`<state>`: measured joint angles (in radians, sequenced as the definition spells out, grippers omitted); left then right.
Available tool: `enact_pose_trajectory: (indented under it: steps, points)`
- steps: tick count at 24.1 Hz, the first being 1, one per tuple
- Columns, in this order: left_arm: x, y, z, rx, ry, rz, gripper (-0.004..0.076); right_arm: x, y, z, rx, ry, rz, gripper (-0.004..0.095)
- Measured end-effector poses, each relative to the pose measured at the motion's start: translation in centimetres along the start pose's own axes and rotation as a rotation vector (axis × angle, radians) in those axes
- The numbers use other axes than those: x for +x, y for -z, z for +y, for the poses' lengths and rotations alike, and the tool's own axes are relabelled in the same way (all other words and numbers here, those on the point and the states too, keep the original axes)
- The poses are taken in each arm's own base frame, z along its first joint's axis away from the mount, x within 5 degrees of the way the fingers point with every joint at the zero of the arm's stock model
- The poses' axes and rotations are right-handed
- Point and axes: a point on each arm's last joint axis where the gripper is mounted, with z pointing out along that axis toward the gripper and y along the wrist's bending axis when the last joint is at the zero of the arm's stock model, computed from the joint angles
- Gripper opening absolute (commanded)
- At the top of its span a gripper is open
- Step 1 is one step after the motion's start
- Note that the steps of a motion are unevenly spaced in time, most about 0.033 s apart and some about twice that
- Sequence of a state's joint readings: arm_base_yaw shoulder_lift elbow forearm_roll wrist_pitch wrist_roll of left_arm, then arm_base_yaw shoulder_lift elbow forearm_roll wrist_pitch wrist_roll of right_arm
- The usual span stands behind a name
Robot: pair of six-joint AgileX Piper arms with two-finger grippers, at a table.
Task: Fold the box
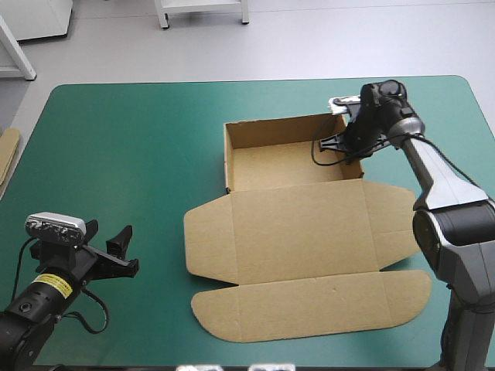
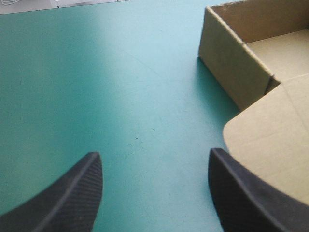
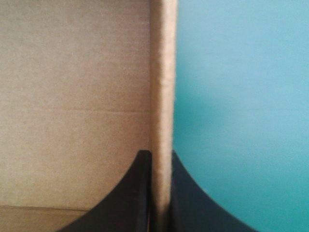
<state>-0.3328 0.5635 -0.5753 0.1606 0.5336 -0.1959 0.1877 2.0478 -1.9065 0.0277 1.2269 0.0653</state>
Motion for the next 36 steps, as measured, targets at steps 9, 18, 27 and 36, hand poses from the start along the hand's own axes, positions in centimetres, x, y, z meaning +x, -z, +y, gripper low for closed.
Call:
enact_pose_trajectory:
  steps: [9, 18, 27, 36]
  points:
    - [0.0, 0.0, 0.0, 0.0, -0.001, 0.0, 0.0454, 0.6, 0.7, -11.8, 0.072, -0.214, -0.008, -0.0013]
    - [0.0, 0.0, 0.0, -0.003, -0.004, 0.0, 0.0454, 4.7, 1.5, -24.2, 0.126, -0.495, -0.013, -0.0013]
    - [0.1, 0.0, 0.0, -0.005, -0.004, 0.014, 0.0454, 9.3, 2.8, -32.6, 0.207, -0.693, -0.063, -0.0013]
    - [0.2, 0.0, 0.1, -0.006, -0.004, 0.019, 0.0419, 9.6, 2.0, -33.6, 0.206, -0.714, -0.056, -0.0013]
